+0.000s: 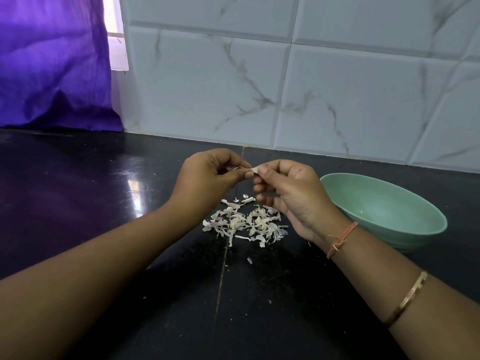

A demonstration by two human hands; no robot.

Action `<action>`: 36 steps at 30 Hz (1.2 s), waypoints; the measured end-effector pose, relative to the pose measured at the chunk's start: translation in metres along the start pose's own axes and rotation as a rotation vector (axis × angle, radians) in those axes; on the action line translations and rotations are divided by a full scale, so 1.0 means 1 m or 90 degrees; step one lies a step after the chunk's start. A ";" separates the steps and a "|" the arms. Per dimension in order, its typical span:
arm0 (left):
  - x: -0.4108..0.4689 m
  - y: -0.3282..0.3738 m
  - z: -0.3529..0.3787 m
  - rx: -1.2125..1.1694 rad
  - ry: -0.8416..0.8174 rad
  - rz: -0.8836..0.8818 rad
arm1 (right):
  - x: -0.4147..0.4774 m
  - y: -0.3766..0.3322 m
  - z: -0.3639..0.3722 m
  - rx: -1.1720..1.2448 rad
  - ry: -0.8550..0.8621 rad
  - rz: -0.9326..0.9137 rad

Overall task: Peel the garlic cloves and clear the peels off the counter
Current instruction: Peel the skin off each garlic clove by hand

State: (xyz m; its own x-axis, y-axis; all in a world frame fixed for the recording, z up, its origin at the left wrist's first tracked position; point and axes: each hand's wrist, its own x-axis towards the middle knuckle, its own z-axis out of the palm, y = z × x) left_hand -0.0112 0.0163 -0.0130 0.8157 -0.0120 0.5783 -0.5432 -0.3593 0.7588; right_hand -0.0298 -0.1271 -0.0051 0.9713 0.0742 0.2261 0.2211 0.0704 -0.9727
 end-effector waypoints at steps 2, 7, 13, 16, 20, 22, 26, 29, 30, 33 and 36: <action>0.000 0.002 0.001 -0.064 -0.023 -0.037 | 0.000 -0.001 0.000 0.010 -0.002 -0.004; -0.003 0.003 0.003 -0.210 -0.111 -0.162 | 0.001 -0.001 -0.001 0.011 0.000 -0.023; -0.006 0.006 0.002 -0.328 -0.159 -0.266 | 0.001 -0.001 -0.002 0.033 -0.021 -0.006; -0.005 0.007 0.002 -0.339 -0.153 -0.278 | 0.000 0.000 -0.002 0.019 -0.023 -0.014; -0.006 0.008 0.003 -0.355 -0.174 -0.292 | 0.001 0.001 -0.004 -0.007 -0.011 -0.047; -0.006 0.009 0.003 -0.372 -0.189 -0.305 | 0.002 0.000 -0.005 -0.049 -0.011 -0.077; -0.005 0.012 0.003 -0.425 -0.211 -0.334 | 0.004 -0.001 -0.005 -0.109 -0.012 -0.126; -0.005 0.014 0.002 -0.459 -0.219 -0.358 | 0.004 -0.001 -0.008 -0.084 -0.026 -0.123; -0.005 0.015 0.002 -0.469 -0.222 -0.367 | 0.004 0.000 -0.008 -0.070 -0.033 -0.118; -0.004 0.018 0.002 -0.495 -0.234 -0.396 | 0.005 0.000 -0.010 -0.024 -0.050 -0.097; -0.004 0.018 0.002 -0.503 -0.242 -0.408 | 0.005 0.001 -0.009 -0.006 -0.057 -0.078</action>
State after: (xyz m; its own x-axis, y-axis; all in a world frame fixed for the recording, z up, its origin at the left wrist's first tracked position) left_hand -0.0240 0.0081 -0.0017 0.9274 -0.3733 -0.0215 0.1419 0.2981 0.9439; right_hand -0.0242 -0.1358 -0.0058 0.9254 0.1537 0.3464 0.3386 0.0752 -0.9379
